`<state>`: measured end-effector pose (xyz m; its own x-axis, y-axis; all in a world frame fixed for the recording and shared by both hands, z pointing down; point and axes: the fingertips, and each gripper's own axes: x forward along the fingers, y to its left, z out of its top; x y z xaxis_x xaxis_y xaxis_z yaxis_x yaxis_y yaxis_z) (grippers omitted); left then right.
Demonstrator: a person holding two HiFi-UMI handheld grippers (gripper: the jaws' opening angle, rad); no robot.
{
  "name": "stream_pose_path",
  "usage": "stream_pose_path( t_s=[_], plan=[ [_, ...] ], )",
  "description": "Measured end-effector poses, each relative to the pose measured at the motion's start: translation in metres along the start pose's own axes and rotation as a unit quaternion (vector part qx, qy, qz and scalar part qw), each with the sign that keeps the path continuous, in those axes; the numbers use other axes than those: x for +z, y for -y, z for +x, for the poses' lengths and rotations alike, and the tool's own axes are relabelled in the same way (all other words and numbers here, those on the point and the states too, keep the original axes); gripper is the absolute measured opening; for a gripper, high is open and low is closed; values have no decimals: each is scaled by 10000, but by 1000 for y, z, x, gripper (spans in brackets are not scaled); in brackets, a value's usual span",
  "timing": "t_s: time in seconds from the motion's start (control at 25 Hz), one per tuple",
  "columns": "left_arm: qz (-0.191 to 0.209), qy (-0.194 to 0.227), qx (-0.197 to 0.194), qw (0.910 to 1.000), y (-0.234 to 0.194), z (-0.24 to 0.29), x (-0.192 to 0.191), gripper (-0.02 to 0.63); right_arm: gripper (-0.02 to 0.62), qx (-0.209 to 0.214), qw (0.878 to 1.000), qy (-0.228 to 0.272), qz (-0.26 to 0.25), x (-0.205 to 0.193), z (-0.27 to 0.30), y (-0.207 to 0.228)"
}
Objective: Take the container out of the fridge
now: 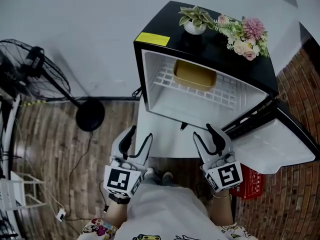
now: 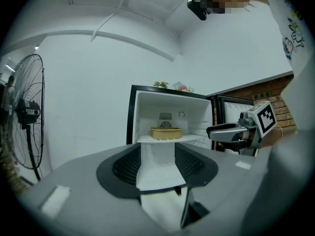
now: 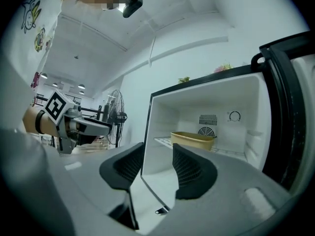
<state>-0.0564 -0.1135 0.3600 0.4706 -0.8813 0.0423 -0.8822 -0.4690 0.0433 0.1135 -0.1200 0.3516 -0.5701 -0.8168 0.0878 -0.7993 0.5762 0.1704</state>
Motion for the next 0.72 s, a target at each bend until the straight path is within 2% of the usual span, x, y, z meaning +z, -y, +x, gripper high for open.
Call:
stream_pose_path(
  t_s=[0.48, 0.72],
  plan=[
    [-80, -11, -140, 9999, -18, 9, -3, 213, 185, 14, 9988, -138, -459, 7, 33, -4],
    [-116, -42, -213, 9997, -17, 12, -5, 213, 194, 138, 9950, -149, -978, 17, 48, -3]
  ],
)
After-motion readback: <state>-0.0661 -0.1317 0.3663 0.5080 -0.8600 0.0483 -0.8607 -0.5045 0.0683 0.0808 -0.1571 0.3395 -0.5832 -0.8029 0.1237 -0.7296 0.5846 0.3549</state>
